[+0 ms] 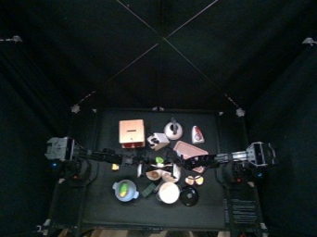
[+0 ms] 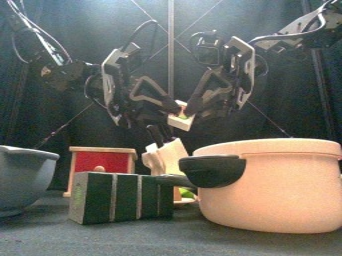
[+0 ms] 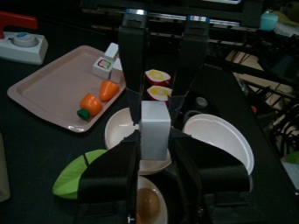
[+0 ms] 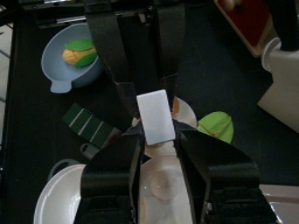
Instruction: Hand over white sushi piece
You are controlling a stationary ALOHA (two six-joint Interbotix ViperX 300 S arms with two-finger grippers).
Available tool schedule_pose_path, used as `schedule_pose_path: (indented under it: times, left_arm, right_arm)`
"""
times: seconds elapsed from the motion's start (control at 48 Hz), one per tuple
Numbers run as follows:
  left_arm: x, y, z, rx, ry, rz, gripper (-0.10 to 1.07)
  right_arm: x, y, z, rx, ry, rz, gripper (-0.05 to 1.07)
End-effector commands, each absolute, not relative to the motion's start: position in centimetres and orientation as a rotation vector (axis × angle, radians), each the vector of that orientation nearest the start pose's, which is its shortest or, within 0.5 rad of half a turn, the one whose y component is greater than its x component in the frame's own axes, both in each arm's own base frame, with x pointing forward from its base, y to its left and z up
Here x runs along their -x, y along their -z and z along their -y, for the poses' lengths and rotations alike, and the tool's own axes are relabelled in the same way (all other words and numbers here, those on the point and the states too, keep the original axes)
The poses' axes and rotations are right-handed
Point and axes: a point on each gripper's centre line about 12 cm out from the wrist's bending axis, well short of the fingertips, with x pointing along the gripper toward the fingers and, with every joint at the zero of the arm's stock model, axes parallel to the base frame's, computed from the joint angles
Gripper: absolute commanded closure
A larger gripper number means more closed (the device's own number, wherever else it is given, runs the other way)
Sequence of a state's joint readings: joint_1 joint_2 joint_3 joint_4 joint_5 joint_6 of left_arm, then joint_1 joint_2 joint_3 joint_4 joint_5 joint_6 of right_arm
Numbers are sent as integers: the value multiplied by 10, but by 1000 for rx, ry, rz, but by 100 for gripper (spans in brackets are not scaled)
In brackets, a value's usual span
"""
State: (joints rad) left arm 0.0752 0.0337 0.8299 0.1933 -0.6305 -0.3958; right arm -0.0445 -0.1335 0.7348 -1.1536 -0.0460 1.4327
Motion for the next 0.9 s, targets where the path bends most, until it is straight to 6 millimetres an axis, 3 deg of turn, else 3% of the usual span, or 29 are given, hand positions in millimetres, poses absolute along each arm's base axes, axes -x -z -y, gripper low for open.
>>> schedule_pose_path:
  times: [0.0, 0.354, 0.875]
  left_arm:
    - [-379, -178, -16, 263, 9, -215, 47]
    - [-377, -177, -17, 263, 6, -222, 47]
    - [-377, -177, -16, 266, 6, -224, 47]
  right_arm:
    - [-368, -208, 10, -306, 74, -547, 39]
    - [-368, -205, 8, -321, 65, -555, 17]
    - [-366, -206, 7, -316, 61, -552, 17]
